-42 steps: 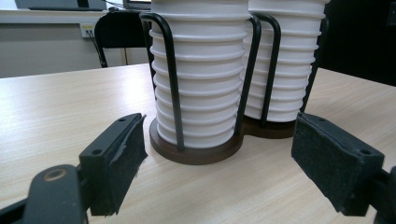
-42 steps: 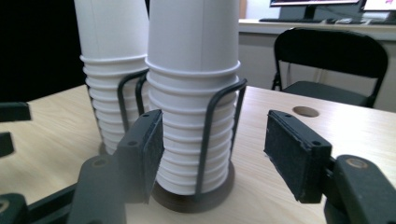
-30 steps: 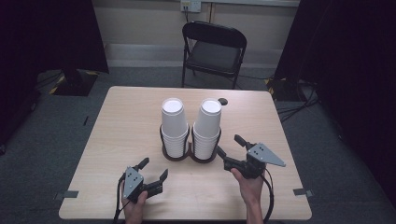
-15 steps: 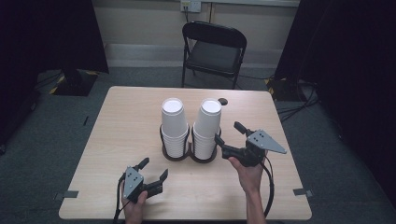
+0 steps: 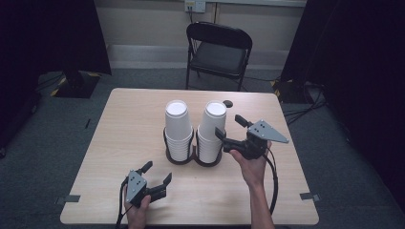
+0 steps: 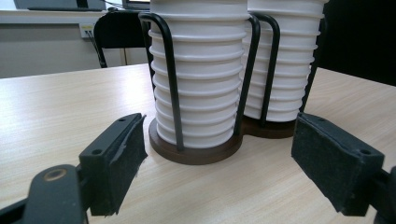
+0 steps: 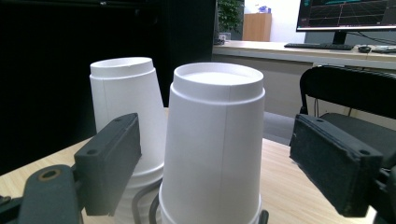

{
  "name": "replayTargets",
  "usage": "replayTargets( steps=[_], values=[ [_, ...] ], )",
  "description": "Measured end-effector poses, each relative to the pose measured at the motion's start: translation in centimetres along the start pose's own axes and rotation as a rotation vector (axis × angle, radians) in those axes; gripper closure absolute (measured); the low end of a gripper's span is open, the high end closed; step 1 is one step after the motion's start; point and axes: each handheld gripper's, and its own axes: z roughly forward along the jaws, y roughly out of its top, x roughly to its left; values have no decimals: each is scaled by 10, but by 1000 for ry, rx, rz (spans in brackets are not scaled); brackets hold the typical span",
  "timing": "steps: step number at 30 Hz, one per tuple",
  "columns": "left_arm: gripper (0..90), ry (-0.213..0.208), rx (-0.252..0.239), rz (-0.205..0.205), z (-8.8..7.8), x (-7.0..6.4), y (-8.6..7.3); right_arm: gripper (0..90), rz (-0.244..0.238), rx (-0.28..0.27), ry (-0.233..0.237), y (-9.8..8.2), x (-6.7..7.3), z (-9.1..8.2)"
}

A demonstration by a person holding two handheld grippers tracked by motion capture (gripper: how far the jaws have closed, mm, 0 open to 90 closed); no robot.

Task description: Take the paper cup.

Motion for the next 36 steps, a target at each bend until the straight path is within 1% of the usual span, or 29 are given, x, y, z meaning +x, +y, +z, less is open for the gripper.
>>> replayTargets(
  steps=[1, 4, 6, 7, 11, 12, 16, 18, 21, 25, 28, 30, 32, 36],
  values=[
    [173, -1, -1, -1, 0, 0, 0, 151, 1, 0, 4, 2, 0, 3],
    [173, -2, -1, 0, 0, 0, 0, 149, 2, 1, 8, 4, 0, 6],
    [173, -1, 1, -1, 0, 0, 0, 136, -7, -1, 13, 7, 0, 8],
    [173, -7, 1, -4, 0, 0, 0, 135, -5, 2, 12, 9, -1, 11],
    [178, -11, 0, -7, 0, 1, 0, 135, 8, 1, 37, 12, -5, 17],
    [178, -11, 0, -7, 0, 1, 0, 135, 4, -1, 39, 13, -6, 19],
    [178, -7, 5, -6, 0, 0, 0, 134, 9, 11, 43, 14, -7, 23],
    [177, -15, 4, -4, 0, 1, 0, 134, 9, 23, 46, 15, -8, 30],
    [173, -14, 12, 3, 1, 0, 0, 135, -3, 31, 42, 14, -9, 37],
    [173, -19, 19, 16, 2, -1, 1, 135, 7, 40, 51, 10, -11, 43],
    [174, -16, 15, 11, 1, 0, 1, 135, 11, 38, 55, 9, -11, 47],
    [174, -17, 15, 11, 1, 0, 1, 135, 13, 41, 50, 9, -11, 48],
    [174, -21, 16, 18, 1, -1, 1, 135, 31, 42, 57, 8, -12, 51],
    [174, -19, 14, 7, 1, 0, 1, 135, 20, 63, 45, 5, -11, 57]
  ],
)
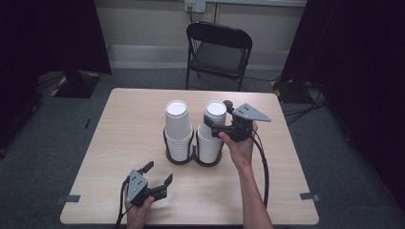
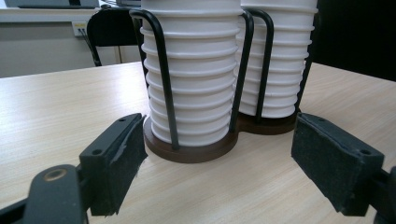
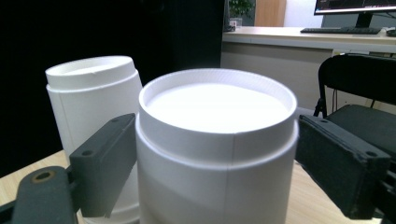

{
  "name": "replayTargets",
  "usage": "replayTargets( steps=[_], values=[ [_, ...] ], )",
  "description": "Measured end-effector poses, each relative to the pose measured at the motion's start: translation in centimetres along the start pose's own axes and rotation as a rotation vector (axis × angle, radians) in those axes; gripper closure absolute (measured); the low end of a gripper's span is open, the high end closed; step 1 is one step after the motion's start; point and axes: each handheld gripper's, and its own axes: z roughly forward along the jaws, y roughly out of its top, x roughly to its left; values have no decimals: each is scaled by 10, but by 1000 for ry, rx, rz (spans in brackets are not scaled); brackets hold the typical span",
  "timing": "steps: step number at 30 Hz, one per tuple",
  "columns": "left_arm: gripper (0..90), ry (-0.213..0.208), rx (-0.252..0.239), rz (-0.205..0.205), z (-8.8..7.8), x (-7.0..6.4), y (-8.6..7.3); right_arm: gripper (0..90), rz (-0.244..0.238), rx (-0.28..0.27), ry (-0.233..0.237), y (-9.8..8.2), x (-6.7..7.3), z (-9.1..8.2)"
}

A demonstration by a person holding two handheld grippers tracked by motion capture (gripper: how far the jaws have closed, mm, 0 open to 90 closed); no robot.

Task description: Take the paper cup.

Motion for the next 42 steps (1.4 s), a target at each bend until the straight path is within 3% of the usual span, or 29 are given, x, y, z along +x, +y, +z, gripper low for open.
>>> replayTargets(
  steps=[7, 23, 42],
  values=[
    [174, 4, 0, -7, 0, 0, 0, 135, 20, 33, 16, -7, -1, 11],
    [174, 2, 10, -14, 1, 1, 0, 124, 15, 97, 11, -24, -1, 24],
    [174, -2, 21, -12, 2, 0, 1, 135, 15, 106, 1, -28, 0, 24]
  ],
)
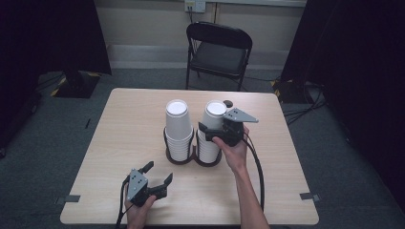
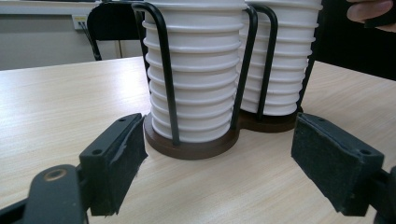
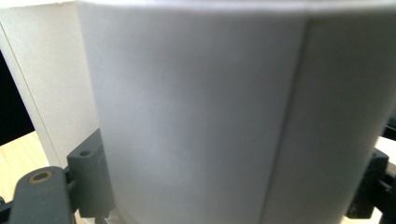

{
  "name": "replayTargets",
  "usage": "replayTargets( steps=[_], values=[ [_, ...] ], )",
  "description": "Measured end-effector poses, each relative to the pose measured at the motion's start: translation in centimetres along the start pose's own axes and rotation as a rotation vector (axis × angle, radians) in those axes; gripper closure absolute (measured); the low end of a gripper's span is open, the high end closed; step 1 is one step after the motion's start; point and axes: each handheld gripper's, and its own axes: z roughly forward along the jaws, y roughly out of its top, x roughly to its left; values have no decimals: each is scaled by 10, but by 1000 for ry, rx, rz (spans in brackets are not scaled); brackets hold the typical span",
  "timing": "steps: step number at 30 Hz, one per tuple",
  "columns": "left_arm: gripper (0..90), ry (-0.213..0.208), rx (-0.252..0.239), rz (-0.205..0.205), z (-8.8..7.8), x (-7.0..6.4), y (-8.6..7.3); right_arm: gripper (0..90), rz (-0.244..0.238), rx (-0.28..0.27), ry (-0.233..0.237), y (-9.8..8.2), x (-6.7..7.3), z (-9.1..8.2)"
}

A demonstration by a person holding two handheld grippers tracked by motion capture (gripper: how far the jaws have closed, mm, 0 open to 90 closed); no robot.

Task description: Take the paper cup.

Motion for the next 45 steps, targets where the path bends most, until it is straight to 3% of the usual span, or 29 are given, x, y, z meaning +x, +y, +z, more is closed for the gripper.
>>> replayTargets(
  steps=[4, 11, 25, 45],
  values=[
    [174, -3, 1, 0, 0, 0, 0, 146, -9, -16, 2, 1, 1, -1],
    [174, 0, 3, 1, 0, 0, 0, 148, -17, 2, 10, 4, 1, -2],
    [174, 4, 4, 0, 0, 0, 0, 147, -23, -68, 5, 17, 2, -11],
    [174, 6, 4, -4, 1, 0, 0, 149, -34, -105, 14, 37, 4, -20]
  ],
)
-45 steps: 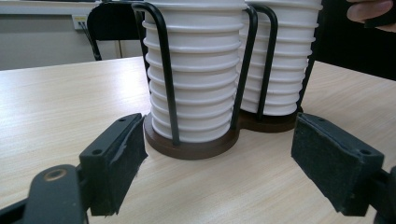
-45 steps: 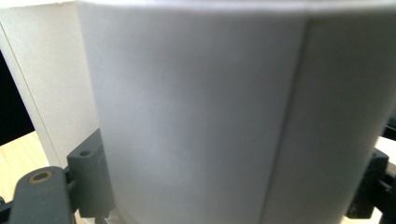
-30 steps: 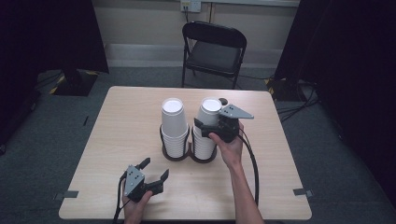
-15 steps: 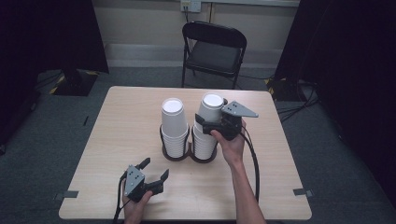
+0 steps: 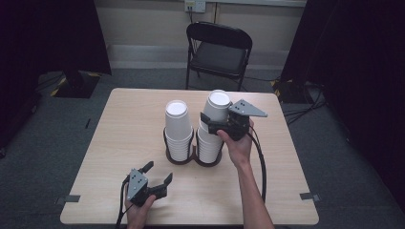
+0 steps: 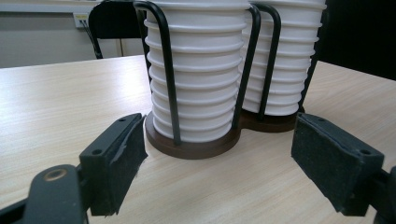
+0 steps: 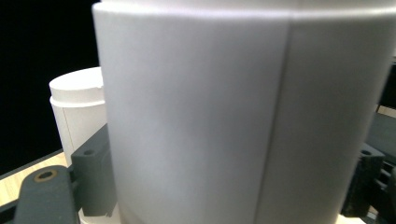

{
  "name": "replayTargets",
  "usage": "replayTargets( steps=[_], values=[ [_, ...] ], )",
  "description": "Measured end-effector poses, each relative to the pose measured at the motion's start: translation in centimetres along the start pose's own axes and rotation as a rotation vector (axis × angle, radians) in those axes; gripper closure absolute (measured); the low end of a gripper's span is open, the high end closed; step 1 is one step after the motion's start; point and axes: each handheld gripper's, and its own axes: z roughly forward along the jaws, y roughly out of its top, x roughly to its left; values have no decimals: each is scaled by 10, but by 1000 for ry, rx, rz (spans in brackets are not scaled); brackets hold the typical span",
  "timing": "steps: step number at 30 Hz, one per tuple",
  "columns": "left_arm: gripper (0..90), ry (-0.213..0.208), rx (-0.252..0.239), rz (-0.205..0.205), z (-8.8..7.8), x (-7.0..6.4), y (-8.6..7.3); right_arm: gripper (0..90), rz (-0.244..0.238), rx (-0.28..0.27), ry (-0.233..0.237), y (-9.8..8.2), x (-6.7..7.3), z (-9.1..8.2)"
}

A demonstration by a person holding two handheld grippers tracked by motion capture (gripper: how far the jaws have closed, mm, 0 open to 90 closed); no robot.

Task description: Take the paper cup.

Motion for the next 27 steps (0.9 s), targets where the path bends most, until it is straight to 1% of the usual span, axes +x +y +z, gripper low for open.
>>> replayTargets(
  steps=[5, 8, 9, 10, 12, 17, 20, 22, 25, 27],
  values=[
    [174, 0, 0, -1, 0, 0, 0, 148, -10, -1, -6, 4, 2, -1],
    [174, -1, -2, -4, 0, 0, 0, 149, -12, -27, -5, 12, 3, -2],
    [174, -1, -2, -4, 0, 0, 0, 149, -12, -27, -5, 12, 3, -2],
    [174, -1, -1, -3, 0, 0, 0, 149, -4, -41, -8, 14, 3, -4],
    [174, 0, -2, -3, 0, 0, 0, 149, -4, -50, -9, 16, 2, -6],
    [175, 0, 0, -3, 0, 0, 0, 149, 12, -60, -9, 17, 2, -8],
    [180, 15, 12, 7, 1, -1, 0, 150, 18, -84, -9, 20, 2, -10],
    [181, 16, 17, 14, 1, -2, 1, 150, 14, -84, -4, 24, 2, -11],
    [184, 23, 18, 10, 1, -2, 1, 150, 14, -83, -4, 28, 2, -12],
    [186, 22, 18, 9, 1, -2, 1, 150, 20, -93, -2, 32, 2, -13]
  ],
)
